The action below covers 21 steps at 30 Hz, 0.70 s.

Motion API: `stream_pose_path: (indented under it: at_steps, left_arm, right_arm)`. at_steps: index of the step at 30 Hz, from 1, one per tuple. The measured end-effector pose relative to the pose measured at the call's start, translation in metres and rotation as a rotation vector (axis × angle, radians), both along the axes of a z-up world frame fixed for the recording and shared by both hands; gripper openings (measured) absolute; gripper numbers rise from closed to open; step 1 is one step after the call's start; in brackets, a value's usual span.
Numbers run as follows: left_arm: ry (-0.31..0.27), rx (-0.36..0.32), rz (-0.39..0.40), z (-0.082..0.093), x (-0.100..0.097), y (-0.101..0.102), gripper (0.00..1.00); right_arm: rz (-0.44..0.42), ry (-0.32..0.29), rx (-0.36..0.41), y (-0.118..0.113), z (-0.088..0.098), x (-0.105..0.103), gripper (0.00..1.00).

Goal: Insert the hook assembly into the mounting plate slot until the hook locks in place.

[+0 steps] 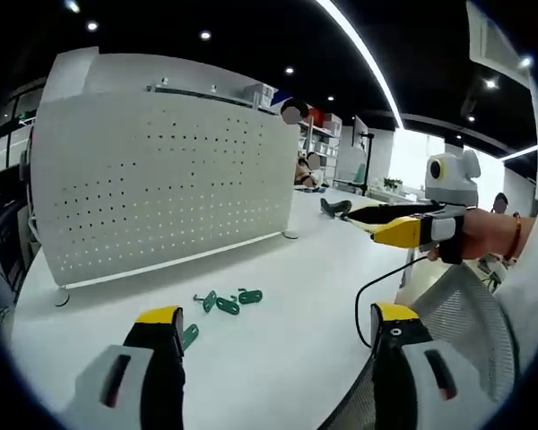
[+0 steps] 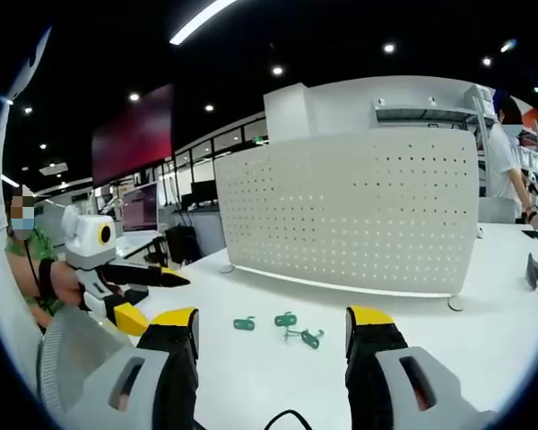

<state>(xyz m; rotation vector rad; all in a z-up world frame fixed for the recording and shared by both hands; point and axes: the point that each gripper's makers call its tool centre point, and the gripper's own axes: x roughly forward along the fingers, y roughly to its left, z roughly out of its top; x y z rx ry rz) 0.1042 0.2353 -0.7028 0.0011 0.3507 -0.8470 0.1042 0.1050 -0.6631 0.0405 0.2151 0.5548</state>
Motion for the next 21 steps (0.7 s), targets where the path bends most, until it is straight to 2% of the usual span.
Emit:
stream_pose_path:
  at_steps: [12, 21]
  left_arm:
    - [0.045, 0.058, -0.014, -0.018, 0.011, -0.004, 0.87]
    - [0.101, 0.059, -0.02, -0.033, 0.02, -0.008, 0.83]
  right_arm:
    - [-0.01, 0.014, 0.006, -0.005, -0.004, -0.001, 0.67]
    - [-0.006, 0.03, 0.006, -0.007, -0.008, -0.002, 0.67]
